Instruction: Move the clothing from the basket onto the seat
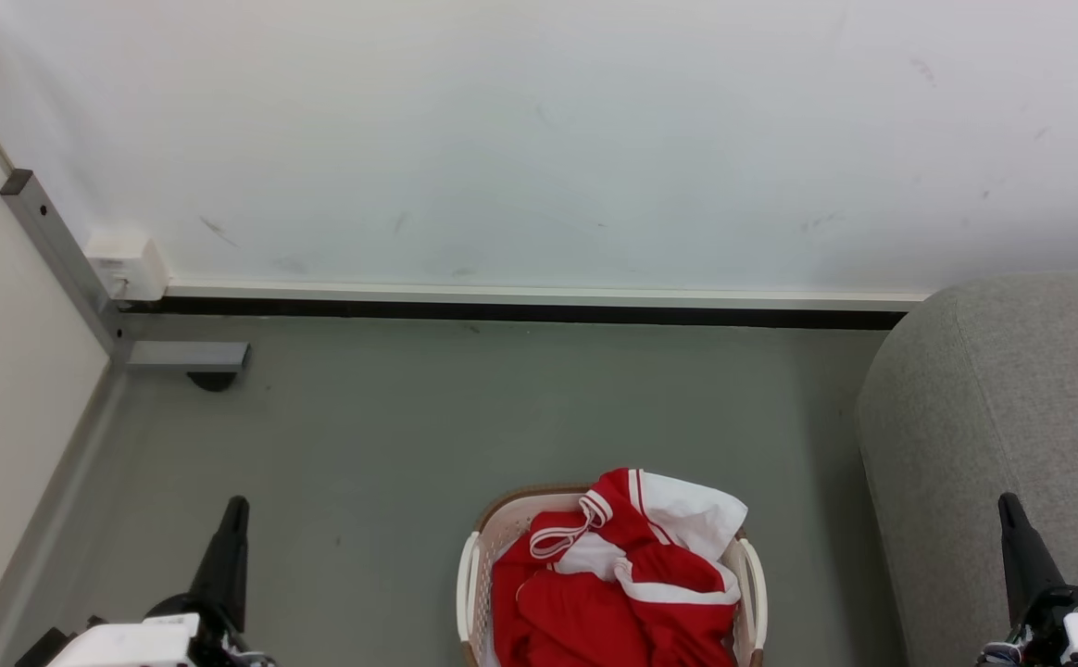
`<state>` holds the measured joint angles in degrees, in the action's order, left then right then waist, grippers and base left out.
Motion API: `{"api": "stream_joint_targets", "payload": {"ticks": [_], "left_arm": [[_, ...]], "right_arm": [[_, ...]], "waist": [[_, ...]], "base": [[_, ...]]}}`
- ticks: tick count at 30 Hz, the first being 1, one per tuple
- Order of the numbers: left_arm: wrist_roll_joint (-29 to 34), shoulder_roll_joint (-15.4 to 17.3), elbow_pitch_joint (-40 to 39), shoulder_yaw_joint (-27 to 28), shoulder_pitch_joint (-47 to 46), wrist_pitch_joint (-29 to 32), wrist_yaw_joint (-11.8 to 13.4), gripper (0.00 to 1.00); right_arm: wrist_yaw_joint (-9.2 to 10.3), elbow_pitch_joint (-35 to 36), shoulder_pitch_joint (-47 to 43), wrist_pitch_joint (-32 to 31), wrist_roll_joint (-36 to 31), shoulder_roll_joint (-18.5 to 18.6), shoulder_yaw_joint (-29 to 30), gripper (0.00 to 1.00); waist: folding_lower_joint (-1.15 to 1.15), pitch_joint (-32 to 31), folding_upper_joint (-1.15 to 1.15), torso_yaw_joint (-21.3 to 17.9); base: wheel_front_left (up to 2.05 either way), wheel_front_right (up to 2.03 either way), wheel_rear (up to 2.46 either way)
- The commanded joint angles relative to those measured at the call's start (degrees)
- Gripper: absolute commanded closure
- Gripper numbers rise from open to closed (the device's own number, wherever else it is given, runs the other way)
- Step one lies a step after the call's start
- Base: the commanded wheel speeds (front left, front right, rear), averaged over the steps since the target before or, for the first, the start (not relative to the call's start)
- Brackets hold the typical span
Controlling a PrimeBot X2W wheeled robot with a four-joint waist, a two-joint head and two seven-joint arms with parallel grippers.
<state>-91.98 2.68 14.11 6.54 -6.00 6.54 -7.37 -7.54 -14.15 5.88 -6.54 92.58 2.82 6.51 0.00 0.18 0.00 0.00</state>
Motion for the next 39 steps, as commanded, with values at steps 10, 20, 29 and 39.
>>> {"api": "stream_joint_targets", "payload": {"ticks": [10,20,29,39], "left_arm": [[-0.8,0.4,-0.2,0.0,-0.4,0.2,-0.3,1.00],[-0.8,0.4,-0.2,0.0,-0.4,0.2,-0.3,1.00],[-0.8,0.4,-0.2,0.0,-0.4,0.2,-0.3,1.00],[0.0,-0.5,1.5,-0.3,1.3,-0.4,0.2,0.00]], "right_arm": [[0.11,0.3,0.6,-0.1,-0.3,0.1,0.2,1.00],[0.11,0.3,0.6,-0.1,-0.3,0.1,0.2,1.00],[0.11,0.3,0.6,-0.1,-0.3,0.1,0.2,1.00],[-0.01,-1.3,-1.3,0.4,-0.1,-0.6,-0.6,0.00]], "waist": [[0.00,0.0,0.00,0.0],[0.00,0.0,0.00,0.0],[0.00,0.0,0.00,0.0],[0.00,0.0,0.00,0.0]], "base": [[0.00,0.00,0.00],[0.00,0.00,0.00],[0.00,0.00,0.00],[0.00,0.00,0.00]]}}
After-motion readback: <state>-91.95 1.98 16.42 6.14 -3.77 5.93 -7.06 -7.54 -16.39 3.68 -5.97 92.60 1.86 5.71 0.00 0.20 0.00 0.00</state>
